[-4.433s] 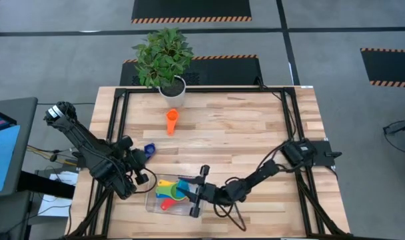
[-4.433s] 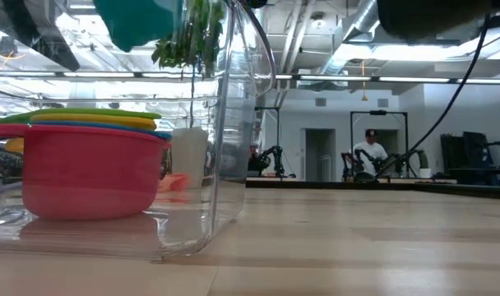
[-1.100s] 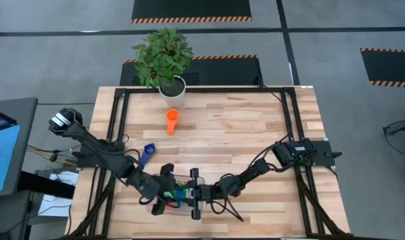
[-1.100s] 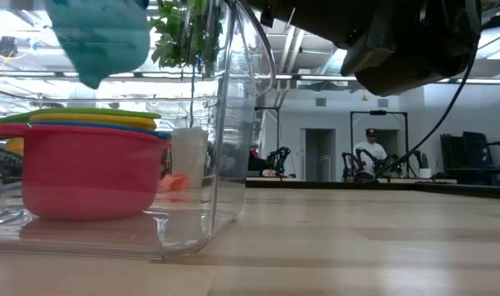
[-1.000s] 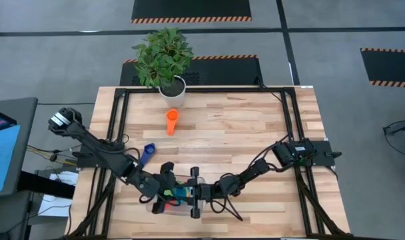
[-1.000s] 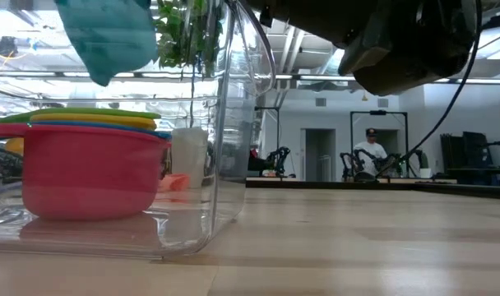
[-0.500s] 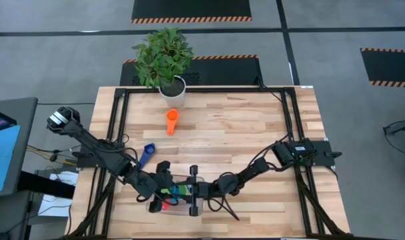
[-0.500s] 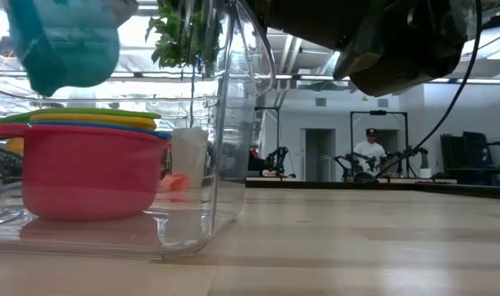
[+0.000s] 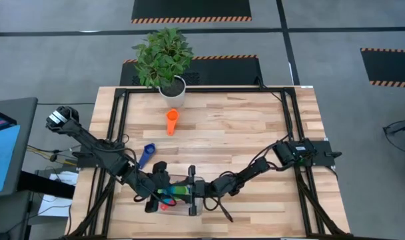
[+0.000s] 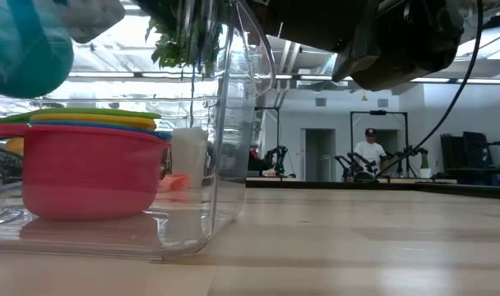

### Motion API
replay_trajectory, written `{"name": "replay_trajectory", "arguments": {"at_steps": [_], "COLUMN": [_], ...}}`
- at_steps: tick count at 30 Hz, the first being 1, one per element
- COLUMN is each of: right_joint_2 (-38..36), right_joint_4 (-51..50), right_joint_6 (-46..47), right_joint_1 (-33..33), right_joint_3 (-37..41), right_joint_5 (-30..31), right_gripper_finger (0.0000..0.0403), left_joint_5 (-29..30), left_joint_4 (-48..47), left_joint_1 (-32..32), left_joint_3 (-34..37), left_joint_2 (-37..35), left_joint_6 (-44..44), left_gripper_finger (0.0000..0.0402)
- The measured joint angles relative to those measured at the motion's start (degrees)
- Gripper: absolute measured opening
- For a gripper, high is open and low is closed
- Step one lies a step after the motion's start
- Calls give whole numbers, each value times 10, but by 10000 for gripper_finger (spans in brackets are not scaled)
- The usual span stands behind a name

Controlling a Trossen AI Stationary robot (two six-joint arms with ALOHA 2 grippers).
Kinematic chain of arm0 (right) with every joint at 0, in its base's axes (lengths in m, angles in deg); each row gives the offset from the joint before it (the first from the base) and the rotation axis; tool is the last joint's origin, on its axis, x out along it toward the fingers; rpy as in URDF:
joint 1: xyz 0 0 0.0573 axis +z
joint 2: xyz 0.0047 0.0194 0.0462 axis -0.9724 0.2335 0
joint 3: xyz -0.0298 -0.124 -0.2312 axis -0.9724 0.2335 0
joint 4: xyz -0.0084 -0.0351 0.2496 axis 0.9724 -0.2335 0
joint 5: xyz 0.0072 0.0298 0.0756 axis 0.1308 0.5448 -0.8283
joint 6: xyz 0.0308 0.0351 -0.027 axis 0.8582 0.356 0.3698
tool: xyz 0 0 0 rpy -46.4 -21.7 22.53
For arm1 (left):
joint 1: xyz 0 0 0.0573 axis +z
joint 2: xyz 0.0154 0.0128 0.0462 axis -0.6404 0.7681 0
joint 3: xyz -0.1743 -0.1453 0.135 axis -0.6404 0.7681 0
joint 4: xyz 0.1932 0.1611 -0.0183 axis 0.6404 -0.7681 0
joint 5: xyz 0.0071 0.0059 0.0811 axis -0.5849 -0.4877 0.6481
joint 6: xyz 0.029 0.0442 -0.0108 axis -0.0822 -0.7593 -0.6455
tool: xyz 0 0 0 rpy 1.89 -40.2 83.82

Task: Nest measuring cups in basket
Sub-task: Stack the light blue measuring cup on top of the green measuring cup

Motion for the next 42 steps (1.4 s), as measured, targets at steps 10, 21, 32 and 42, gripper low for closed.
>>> {"name": "replay_trajectory", "arguments": {"at_steps": [10,21,32,42], "right_joint_2": [-1,-8,-27,-27], "right_joint_4": [-1,22,38,85], "right_joint_6": [-54,-138,-284,-354], "right_joint_1": [41,112,193,201], "right_joint_3": [0,2,-16,-31], "right_joint_5": [164,316,681,696], "right_gripper_finger": [167,198,163,124], "left_joint_5": [33,31,14,-45], "left_joint_4": [5,17,53,102], "left_joint_1": [1,16,41,76], "left_joint_3": [0,-1,-1,-1], "left_joint_2": [0,-2,2,56], "left_joint_6": [-26,-33,-50,-58], "left_gripper_finger": [158,151,151,149]}}
